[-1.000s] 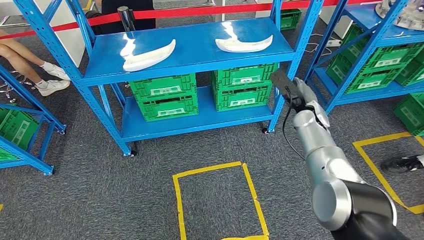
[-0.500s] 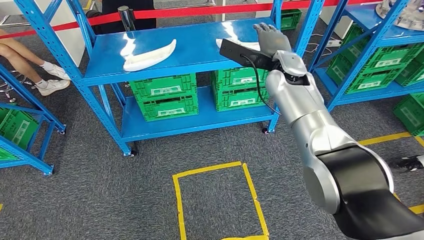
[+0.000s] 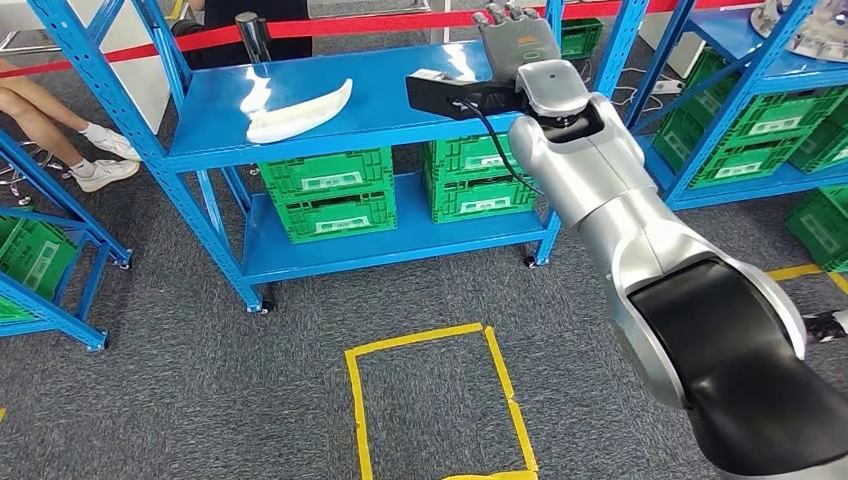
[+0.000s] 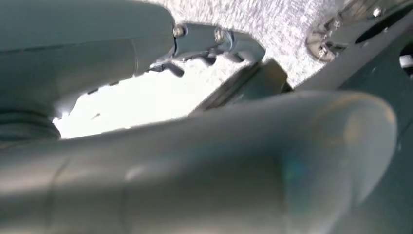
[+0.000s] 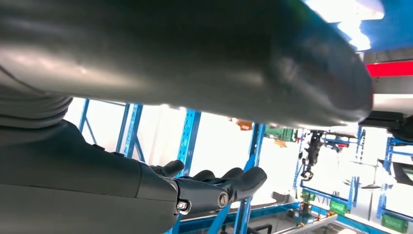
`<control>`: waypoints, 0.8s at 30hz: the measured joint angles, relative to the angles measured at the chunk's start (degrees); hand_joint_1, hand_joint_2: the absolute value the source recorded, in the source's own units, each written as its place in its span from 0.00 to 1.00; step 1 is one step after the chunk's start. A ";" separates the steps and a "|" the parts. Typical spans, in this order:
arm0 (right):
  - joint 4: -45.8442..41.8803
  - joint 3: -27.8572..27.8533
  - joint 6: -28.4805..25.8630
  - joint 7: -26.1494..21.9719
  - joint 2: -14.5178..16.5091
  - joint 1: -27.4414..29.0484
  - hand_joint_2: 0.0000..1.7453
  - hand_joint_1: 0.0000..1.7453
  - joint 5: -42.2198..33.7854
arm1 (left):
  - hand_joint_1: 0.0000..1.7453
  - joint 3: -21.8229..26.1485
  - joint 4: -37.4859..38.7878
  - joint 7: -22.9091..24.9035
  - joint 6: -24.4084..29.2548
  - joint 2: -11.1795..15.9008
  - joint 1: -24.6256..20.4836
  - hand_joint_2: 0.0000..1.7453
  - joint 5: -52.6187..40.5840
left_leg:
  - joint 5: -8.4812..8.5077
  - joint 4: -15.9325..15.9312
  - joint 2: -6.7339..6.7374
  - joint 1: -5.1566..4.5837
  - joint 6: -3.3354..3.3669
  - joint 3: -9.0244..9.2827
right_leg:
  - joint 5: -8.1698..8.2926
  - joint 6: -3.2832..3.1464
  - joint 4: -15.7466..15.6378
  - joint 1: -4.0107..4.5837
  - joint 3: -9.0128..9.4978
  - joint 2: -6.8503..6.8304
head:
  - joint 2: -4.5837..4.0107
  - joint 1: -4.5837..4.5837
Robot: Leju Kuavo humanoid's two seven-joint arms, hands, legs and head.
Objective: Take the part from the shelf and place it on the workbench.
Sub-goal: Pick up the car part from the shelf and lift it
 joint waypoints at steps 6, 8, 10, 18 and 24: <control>-0.08 1.58 -0.10 -0.20 -1.64 0.06 0.00 0.00 -1.84 | 0.00 0.00 0.01 -0.09 0.00 -0.32 -0.39 0.00 -0.75 | -0.28 -0.94 0.48 0.80 0.11 0.91 | -3.56 1.23 14.51 -0.60 -9.25 -0.07 | 0.00 0.15; -0.08 2.05 -0.21 -0.10 -2.13 0.27 0.00 0.00 -2.44 | 0.00 0.00 0.01 -0.16 0.31 -0.33 -0.39 0.00 -0.76 | -1.16 -0.31 0.39 1.26 -0.65 1.28 | 0.71 1.79 9.02 -1.12 -7.60 -0.22 | 0.00 0.16; 0.02 2.43 -0.29 -0.02 -2.50 0.30 0.00 0.00 -2.91 | 0.00 0.00 0.02 -0.24 1.18 -0.19 -0.44 0.00 -0.76 | -2.31 0.66 0.41 1.40 -1.61 1.20 | 2.98 2.05 2.91 -1.30 -4.96 -0.35 | 0.00 0.24; 0.11 4.43 -0.05 0.49 -3.02 0.50 0.00 0.00 -4.68 | 0.00 0.00 -0.01 -0.56 1.86 -0.15 -0.65 0.00 -0.81 | -6.12 9.71 0.59 1.42 -4.02 -3.29 | 0.33 -1.58 1.28 -1.36 -2.23 -0.08 | 0.00 -0.20; 0.20 5.29 0.03 0.59 -3.02 0.94 0.00 0.00 -4.99 | 0.00 0.00 0.01 -0.97 1.86 -0.07 -0.53 0.00 -0.82 | 2.06 10.16 0.56 1.37 -3.40 -9.64 | -2.93 -1.52 1.08 -1.33 1.88 0.00 | 0.00 -0.19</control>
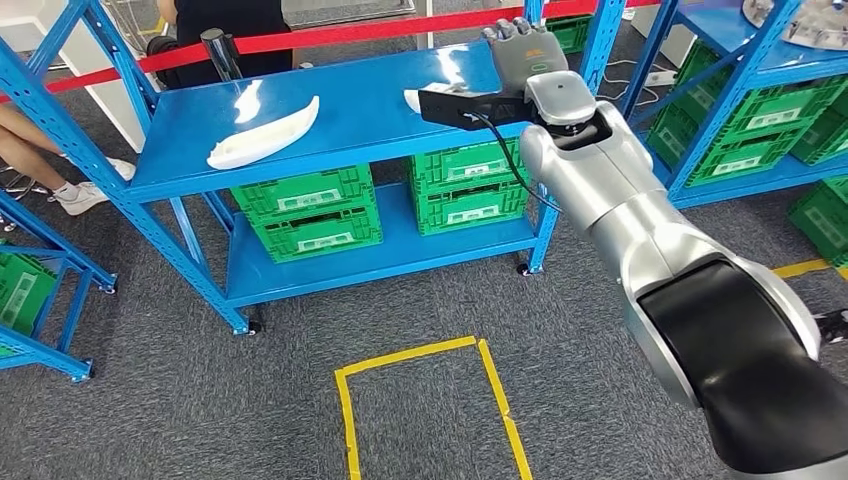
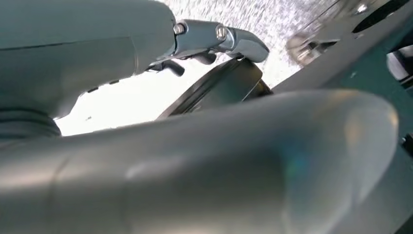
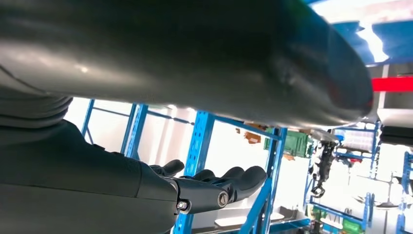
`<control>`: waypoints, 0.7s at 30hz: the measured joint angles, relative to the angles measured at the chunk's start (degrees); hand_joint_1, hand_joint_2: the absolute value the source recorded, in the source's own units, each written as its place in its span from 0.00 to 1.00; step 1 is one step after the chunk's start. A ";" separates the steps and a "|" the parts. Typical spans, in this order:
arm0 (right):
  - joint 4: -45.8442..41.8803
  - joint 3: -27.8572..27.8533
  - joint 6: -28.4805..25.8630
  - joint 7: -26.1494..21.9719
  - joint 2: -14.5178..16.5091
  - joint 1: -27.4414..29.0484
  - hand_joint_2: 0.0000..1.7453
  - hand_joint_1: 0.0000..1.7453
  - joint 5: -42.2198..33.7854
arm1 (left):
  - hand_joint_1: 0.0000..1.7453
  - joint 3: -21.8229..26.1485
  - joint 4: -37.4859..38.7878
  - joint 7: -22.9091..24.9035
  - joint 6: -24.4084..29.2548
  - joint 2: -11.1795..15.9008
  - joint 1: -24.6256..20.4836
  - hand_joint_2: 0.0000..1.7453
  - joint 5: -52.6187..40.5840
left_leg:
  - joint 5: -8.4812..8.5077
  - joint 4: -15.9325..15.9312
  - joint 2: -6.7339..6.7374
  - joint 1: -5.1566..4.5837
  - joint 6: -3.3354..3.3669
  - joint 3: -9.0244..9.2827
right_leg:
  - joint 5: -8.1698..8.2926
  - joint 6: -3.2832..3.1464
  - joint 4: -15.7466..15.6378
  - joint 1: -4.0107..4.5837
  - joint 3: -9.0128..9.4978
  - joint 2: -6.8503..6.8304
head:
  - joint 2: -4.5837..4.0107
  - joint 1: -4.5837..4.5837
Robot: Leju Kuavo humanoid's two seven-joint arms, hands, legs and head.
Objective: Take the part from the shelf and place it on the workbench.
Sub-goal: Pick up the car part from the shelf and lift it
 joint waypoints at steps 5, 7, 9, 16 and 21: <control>0.15 0.96 -0.31 -0.28 0.25 0.37 0.00 0.00 -0.74 | 0.00 0.00 0.15 -0.20 0.00 0.13 0.04 0.00 0.03 | 1.38 -8.61 0.05 -0.58 1.63 4.04 | -0.65 1.60 -0.63 0.22 1.52 0.14 | 0.00 0.03; 0.05 1.15 -0.75 -0.60 0.41 0.53 0.00 0.00 -1.22 | 0.00 0.02 0.14 -0.38 0.00 0.09 0.14 0.00 0.07 | 0.85 -9.63 -0.07 -0.37 2.21 5.35 | -0.61 2.07 1.45 0.28 0.72 -0.04 | 0.00 0.13; -0.04 1.44 -1.18 -0.86 0.57 0.85 0.00 0.00 -1.74 | 0.00 0.04 0.15 -0.49 0.00 0.07 0.25 0.00 0.08 | 0.29 -10.21 -0.22 -0.27 2.77 6.63 | -1.88 2.22 6.81 0.37 -2.53 -0.15 | 0.00 0.22; -0.11 2.44 -1.63 -0.92 0.66 2.89 0.00 0.00 -2.59 | 0.00 0.08 0.29 -0.60 0.00 -0.12 0.98 0.00 0.08 | -3.78 -9.72 -0.85 -0.37 2.44 11.06 | 5.08 1.87 3.66 0.87 -8.78 -0.22 | 0.00 0.20; -0.91 3.20 -1.87 -1.15 1.47 3.38 0.00 0.00 -3.21 | 0.00 0.38 0.39 -0.64 0.00 0.02 0.94 0.00 0.12 | -5.18 -8.42 -0.82 -0.45 0.85 11.97 | 6.80 -0.11 -0.83 1.21 -6.52 -0.04 | 0.00 0.28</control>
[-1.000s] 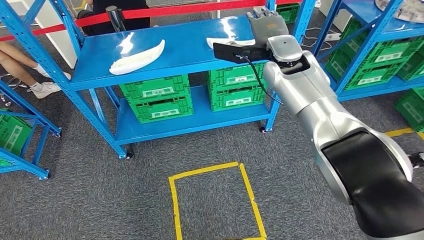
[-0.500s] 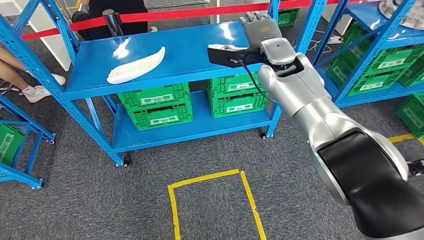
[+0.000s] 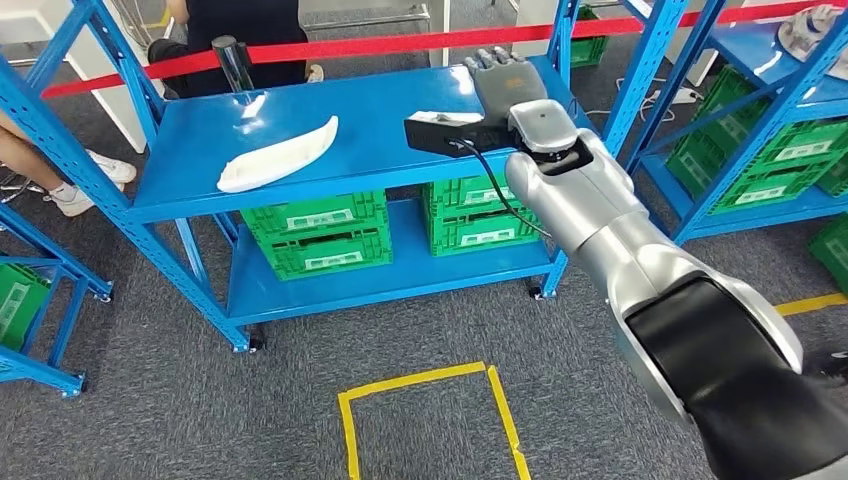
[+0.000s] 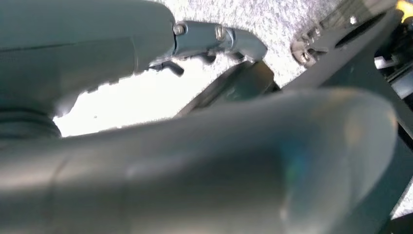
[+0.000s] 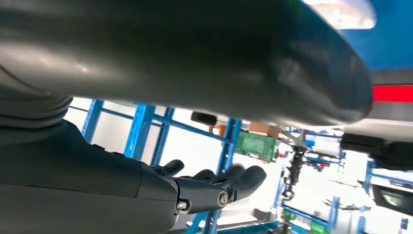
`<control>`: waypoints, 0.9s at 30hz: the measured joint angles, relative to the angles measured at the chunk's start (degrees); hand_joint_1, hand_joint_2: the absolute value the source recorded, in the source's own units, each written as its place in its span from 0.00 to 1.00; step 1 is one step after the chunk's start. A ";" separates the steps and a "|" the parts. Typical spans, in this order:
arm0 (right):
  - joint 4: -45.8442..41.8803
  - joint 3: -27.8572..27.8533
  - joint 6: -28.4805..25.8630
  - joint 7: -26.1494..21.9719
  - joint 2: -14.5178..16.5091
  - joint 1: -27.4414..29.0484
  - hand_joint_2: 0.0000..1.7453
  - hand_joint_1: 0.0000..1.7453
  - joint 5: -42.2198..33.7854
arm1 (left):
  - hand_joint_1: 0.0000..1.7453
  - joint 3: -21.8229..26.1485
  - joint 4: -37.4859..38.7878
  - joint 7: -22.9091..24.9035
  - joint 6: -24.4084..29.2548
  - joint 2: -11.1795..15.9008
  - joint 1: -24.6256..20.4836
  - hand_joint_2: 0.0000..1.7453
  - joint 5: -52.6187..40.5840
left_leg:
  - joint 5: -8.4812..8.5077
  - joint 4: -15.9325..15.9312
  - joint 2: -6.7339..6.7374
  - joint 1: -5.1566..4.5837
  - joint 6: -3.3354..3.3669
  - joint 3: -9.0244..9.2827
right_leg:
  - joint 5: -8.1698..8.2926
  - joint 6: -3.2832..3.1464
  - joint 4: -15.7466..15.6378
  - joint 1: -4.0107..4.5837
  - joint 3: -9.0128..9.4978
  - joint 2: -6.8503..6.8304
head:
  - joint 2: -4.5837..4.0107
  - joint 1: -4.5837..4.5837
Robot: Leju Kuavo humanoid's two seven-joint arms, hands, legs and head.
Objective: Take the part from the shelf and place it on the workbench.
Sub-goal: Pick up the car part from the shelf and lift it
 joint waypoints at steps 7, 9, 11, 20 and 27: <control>-1.66 2.28 -0.27 0.37 0.91 3.99 0.00 0.00 -0.82 | 0.00 0.66 -0.01 -0.88 0.30 0.64 0.86 0.00 0.42 | -3.02 14.98 0.51 0.75 -1.67 -11.77 | -3.53 -0.76 -0.49 -0.41 4.65 0.13 | 0.01 -0.34; -2.04 2.89 -0.24 0.84 0.92 4.84 0.00 0.00 -0.99 | 0.00 0.94 0.00 -0.96 0.51 0.80 1.29 0.00 0.41 | 1.73 9.34 0.67 0.86 -1.66 -11.07 | -4.76 -0.45 -0.49 -0.55 6.25 0.16 | 0.00 -0.34; -2.23 3.59 -0.05 1.63 0.92 4.98 0.00 0.00 -1.43 | 0.00 1.24 0.06 -1.03 0.52 0.85 1.78 0.00 0.39 | 6.20 2.36 0.90 0.78 -1.39 -9.46 | -5.90 0.12 -0.42 -0.63 7.45 0.25 | 0.00 -0.43; -2.44 6.02 -0.10 2.77 -0.45 5.42 0.00 0.00 -3.34 | 0.00 1.66 0.08 -1.07 0.57 0.80 2.22 0.00 0.13 | 5.14 -0.78 0.62 0.43 2.19 -5.36 | -10.13 2.49 12.51 -0.37 0.62 -0.09 | 0.00 -0.31; -2.39 7.06 -0.65 4.29 -2.34 6.51 0.00 0.00 -3.97 | 0.00 1.97 0.09 -1.03 0.57 0.62 2.61 0.00 -0.09 | 1.60 -0.76 0.28 -0.43 1.83 -1.73 | -1.10 0.35 0.95 1.03 -0.19 -0.25 | 0.00 -0.34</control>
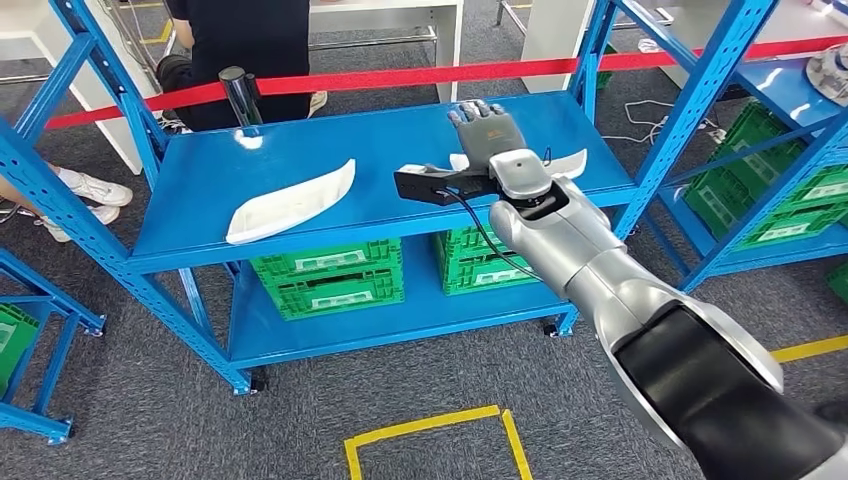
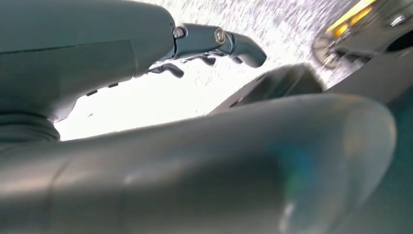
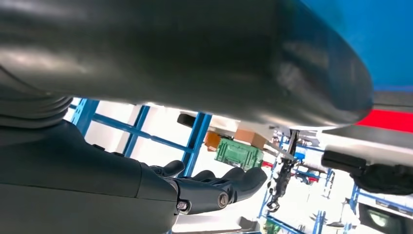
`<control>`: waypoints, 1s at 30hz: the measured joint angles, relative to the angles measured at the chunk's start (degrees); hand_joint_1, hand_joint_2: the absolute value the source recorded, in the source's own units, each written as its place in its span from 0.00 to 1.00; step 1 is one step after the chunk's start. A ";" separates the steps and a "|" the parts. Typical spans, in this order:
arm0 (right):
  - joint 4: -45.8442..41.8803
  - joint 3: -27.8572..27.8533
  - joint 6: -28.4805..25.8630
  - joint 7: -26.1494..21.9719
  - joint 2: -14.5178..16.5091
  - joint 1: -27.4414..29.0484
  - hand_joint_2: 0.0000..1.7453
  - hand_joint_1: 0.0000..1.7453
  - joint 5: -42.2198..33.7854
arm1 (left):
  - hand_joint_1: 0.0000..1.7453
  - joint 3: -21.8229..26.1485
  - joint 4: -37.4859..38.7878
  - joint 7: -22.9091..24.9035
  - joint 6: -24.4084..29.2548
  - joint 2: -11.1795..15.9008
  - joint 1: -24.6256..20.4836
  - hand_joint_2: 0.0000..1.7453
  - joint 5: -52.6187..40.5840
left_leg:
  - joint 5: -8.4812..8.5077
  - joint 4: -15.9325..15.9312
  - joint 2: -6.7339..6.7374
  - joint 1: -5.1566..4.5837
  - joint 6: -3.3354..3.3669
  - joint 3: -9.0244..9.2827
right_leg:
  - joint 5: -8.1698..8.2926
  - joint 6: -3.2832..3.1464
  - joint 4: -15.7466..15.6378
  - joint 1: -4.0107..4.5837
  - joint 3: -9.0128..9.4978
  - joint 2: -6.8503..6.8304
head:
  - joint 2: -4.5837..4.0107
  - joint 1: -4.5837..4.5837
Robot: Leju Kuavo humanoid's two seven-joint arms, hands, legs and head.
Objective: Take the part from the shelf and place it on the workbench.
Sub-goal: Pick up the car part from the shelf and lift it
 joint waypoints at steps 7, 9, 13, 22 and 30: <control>0.03 0.46 -0.82 0.12 -1.25 0.90 0.00 0.00 -0.67 | 0.00 0.13 -0.05 0.14 0.00 0.01 -0.19 0.00 -0.21 | -3.06 8.55 0.13 0.22 -2.27 -3.29 | -0.84 -1.92 -1.58 -0.60 3.52 0.34 | 0.00 -0.43; 0.03 0.53 -0.84 0.11 -1.35 1.39 0.00 0.00 -0.68 | 0.00 0.25 -0.06 0.14 0.00 0.02 -0.25 0.00 -0.21 | -5.17 14.65 0.24 0.60 -2.78 -7.87 | -1.68 -1.87 -1.57 -0.64 4.30 0.42 | 0.00 -0.51; 0.03 0.64 -0.84 0.12 -1.50 2.05 0.00 0.00 -0.68 | 0.00 0.39 -0.05 0.18 0.00 0.08 -0.10 0.00 -0.23 | 1.77 7.64 0.37 0.80 -2.61 -8.12 | -3.69 -1.45 -1.57 -0.75 6.78 0.44 | 0.00 -0.52; 0.03 0.82 -0.98 0.11 -1.78 1.76 0.00 0.00 -0.74 | 0.00 0.44 -0.03 0.16 0.00 0.06 -0.01 0.00 -0.40 | 3.97 -0.66 0.38 0.60 0.31 -3.50 | -6.46 1.01 6.61 -0.79 3.67 0.24 | 0.00 -0.30; 0.41 1.23 -1.41 0.61 -2.39 2.59 0.00 0.00 -1.18 | 0.00 0.47 -0.02 0.16 0.00 -0.04 -0.01 0.00 -0.63 | 0.17 -0.45 0.13 0.48 -0.38 0.22 | 0.08 1.06 0.71 -0.79 -0.43 -0.05 | 0.00 -0.27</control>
